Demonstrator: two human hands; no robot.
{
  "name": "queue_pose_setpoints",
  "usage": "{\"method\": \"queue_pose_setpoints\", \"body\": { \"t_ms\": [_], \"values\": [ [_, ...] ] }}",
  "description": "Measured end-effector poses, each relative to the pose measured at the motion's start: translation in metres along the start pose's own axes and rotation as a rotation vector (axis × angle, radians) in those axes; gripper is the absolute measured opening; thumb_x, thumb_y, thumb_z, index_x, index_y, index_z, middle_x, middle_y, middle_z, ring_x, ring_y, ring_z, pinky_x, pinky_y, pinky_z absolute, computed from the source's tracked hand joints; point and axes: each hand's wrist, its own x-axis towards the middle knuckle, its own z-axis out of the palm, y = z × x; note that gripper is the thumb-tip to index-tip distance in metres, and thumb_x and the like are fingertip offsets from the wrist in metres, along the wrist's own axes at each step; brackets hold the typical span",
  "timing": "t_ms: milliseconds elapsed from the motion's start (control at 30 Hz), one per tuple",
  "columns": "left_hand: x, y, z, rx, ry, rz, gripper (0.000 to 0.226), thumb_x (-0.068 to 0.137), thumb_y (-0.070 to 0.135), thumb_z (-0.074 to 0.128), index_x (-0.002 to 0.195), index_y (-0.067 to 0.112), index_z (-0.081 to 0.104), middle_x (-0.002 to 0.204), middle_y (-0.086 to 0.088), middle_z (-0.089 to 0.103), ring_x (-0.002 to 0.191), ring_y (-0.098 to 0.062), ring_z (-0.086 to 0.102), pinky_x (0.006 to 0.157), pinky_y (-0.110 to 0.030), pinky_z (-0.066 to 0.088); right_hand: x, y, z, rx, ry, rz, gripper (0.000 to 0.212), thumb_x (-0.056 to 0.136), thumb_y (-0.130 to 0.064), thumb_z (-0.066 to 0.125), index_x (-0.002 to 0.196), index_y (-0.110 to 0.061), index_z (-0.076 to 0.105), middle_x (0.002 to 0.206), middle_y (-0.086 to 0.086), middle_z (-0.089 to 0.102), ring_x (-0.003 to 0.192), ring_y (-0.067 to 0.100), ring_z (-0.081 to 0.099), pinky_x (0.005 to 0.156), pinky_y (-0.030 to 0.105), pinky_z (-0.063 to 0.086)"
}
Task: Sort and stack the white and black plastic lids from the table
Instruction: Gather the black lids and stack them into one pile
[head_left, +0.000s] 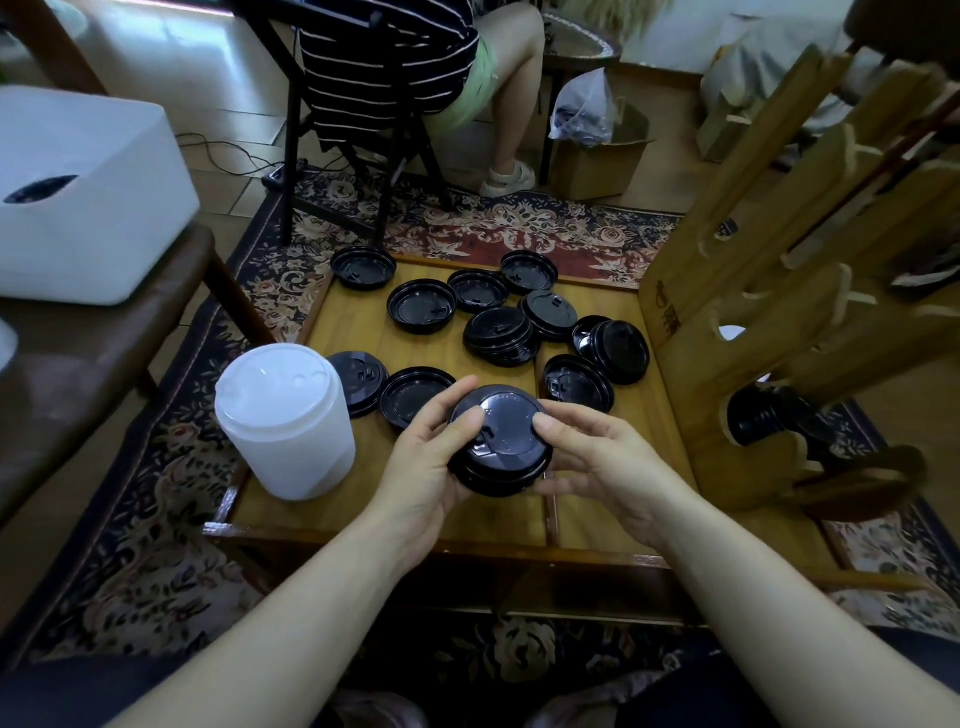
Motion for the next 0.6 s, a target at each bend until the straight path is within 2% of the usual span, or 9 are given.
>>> {"method": "queue_pose_setpoints", "body": {
  "t_ms": [167, 333, 400, 500, 600],
  "values": [
    [-0.001, -0.001, -0.002, 0.061, -0.029, -0.003, 0.059, 0.073, 0.016, 0.074, 0.130, 0.025, 0.063, 0.120, -0.004, 0.072, 0.104, -0.021, 0.072, 0.072, -0.036, 0.061, 0.001, 0.004, -0.005, -0.132, -0.004, -0.075, 0.038, 0.094, -0.016, 0.062, 0.132, -0.010, 0.059, 0.112, 0.013, 0.071, 0.094, 0.025, 0.072, 0.065, 0.028, 0.059],
    [-0.001, -0.003, -0.006, 0.104, -0.077, -0.020, 0.062, 0.073, 0.017, 0.074, 0.133, 0.030, 0.060, 0.124, -0.001, 0.070, 0.106, -0.018, 0.071, 0.076, -0.035, 0.061, 0.001, 0.012, -0.006, -0.154, 0.019, -0.096, 0.034, 0.096, -0.010, 0.059, 0.130, -0.009, 0.059, 0.110, 0.013, 0.070, 0.091, 0.022, 0.072, 0.066, 0.030, 0.061],
    [-0.001, -0.003, -0.008, 0.152, -0.120, -0.060, 0.073, 0.070, 0.018, 0.078, 0.137, 0.037, 0.055, 0.127, 0.001, 0.066, 0.112, -0.022, 0.068, 0.078, -0.040, 0.061, 0.002, 0.013, -0.007, -0.152, 0.031, -0.102, 0.033, 0.096, -0.012, 0.059, 0.128, -0.009, 0.061, 0.111, 0.012, 0.070, 0.092, 0.021, 0.072, 0.066, 0.030, 0.061],
    [0.000, -0.004, -0.010, 0.199, -0.142, -0.091, 0.089, 0.062, 0.011, 0.084, 0.139, 0.042, 0.052, 0.132, 0.001, 0.060, 0.117, -0.026, 0.066, 0.080, -0.045, 0.061, 0.004, 0.012, -0.010, -0.152, 0.032, -0.101, 0.033, 0.096, -0.015, 0.059, 0.129, -0.010, 0.060, 0.114, 0.011, 0.070, 0.092, 0.021, 0.072, 0.064, 0.028, 0.060],
    [0.001, -0.005, -0.011, 0.202, -0.141, -0.081, 0.088, 0.063, 0.005, 0.088, 0.135, 0.041, 0.055, 0.132, -0.001, 0.061, 0.115, -0.026, 0.067, 0.077, -0.045, 0.061, 0.005, 0.015, -0.011, -0.164, 0.020, -0.107, 0.034, 0.097, -0.014, 0.058, 0.130, -0.010, 0.059, 0.113, 0.013, 0.069, 0.089, 0.021, 0.073, 0.063, 0.027, 0.059]
  ]
}}
